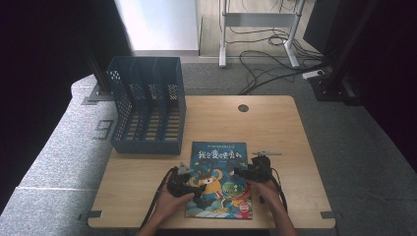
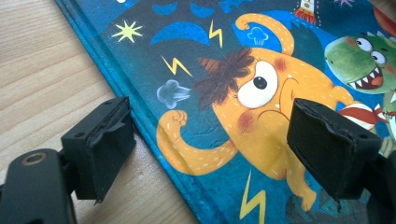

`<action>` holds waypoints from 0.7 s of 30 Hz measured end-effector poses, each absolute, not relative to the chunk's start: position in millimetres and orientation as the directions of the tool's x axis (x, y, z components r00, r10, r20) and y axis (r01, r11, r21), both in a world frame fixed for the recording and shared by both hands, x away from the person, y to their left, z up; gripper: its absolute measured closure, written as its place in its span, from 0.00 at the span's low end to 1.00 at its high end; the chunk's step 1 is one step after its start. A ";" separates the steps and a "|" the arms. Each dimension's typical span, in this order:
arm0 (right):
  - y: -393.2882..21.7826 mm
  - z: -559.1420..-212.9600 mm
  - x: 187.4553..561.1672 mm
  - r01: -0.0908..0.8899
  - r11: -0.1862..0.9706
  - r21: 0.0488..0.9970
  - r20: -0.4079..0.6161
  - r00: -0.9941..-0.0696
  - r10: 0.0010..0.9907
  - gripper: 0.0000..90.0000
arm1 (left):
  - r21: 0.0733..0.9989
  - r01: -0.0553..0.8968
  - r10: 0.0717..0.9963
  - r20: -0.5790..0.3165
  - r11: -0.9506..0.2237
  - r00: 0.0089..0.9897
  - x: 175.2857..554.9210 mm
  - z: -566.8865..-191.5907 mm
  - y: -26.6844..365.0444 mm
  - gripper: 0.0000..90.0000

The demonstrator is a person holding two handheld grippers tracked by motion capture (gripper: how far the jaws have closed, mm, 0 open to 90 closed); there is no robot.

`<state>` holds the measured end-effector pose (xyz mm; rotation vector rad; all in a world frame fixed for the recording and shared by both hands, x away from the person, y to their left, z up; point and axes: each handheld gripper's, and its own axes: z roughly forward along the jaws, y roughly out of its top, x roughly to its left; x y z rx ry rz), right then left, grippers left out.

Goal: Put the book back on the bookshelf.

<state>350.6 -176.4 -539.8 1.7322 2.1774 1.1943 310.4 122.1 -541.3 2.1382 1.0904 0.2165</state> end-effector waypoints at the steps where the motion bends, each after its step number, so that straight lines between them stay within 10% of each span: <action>1: -176.3 -540.1 352.0 0.771 0.039 0.636 0.363 -0.343 0.866 0.31 | 0.664 0.640 0.760 -0.163 -0.387 0.629 310.3 -541.3 122.1 0.16; 21: -198.0 -540.6 358.2 0.805 -0.119 0.581 0.571 -0.299 0.765 0.33 | 0.668 0.632 0.763 -0.147 -0.393 0.629 309.3 -542.0 120.9 0.16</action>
